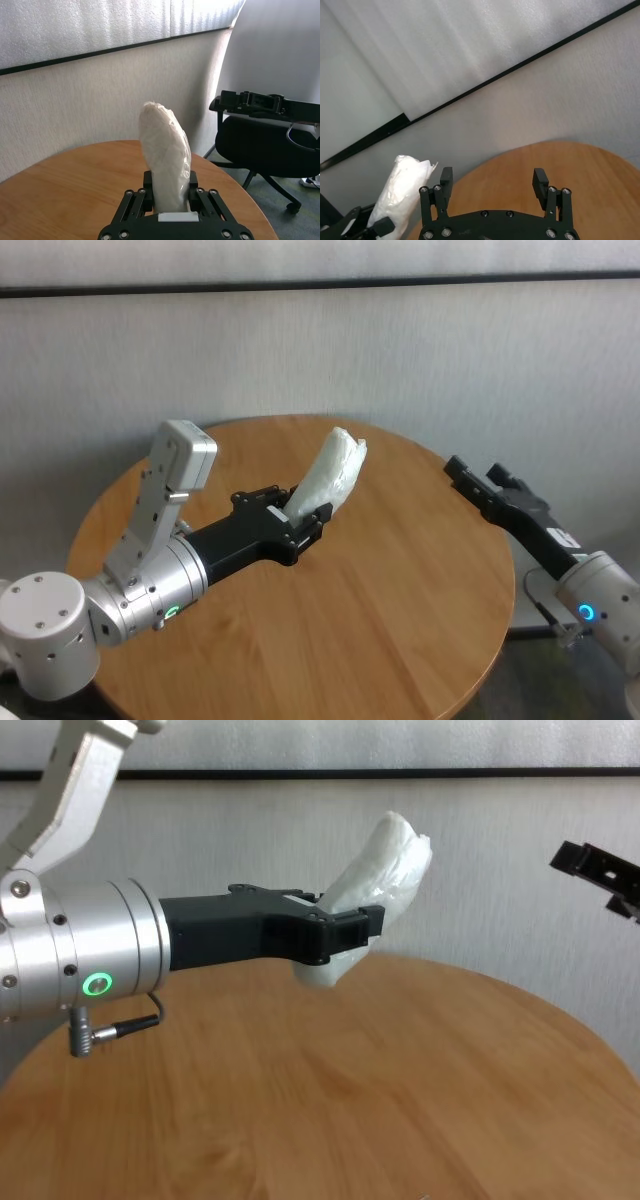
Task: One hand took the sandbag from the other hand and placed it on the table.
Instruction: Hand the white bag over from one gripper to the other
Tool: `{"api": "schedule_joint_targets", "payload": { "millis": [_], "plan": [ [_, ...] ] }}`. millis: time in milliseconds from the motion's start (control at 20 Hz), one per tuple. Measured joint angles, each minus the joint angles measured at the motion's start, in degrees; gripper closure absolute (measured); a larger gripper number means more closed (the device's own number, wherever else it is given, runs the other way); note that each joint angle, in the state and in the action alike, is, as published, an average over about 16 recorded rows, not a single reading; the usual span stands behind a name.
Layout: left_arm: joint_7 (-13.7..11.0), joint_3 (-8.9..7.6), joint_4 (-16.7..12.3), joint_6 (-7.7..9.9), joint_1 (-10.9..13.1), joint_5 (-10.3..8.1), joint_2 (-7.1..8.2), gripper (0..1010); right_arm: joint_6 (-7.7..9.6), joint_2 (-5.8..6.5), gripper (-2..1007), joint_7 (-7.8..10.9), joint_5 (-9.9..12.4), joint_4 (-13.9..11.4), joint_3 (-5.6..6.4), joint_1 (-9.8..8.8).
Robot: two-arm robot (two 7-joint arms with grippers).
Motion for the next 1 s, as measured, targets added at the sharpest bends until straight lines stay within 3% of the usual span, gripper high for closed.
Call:
{"api": "schedule_joint_targets", "payload": {
  "millis": [350,1000],
  "plan": [
    [0.0,0.0,0.0,0.0,0.0,0.0,0.0,599,2.93,-0.97,4,0.51,4.32,0.13,-0.22,0.78],
    [0.0,0.0,0.0,0.0,0.0,0.0,0.0,599,4.06,0.15,4,-0.25,6.8,0.83,-2.03,1.73]
  ]
}}
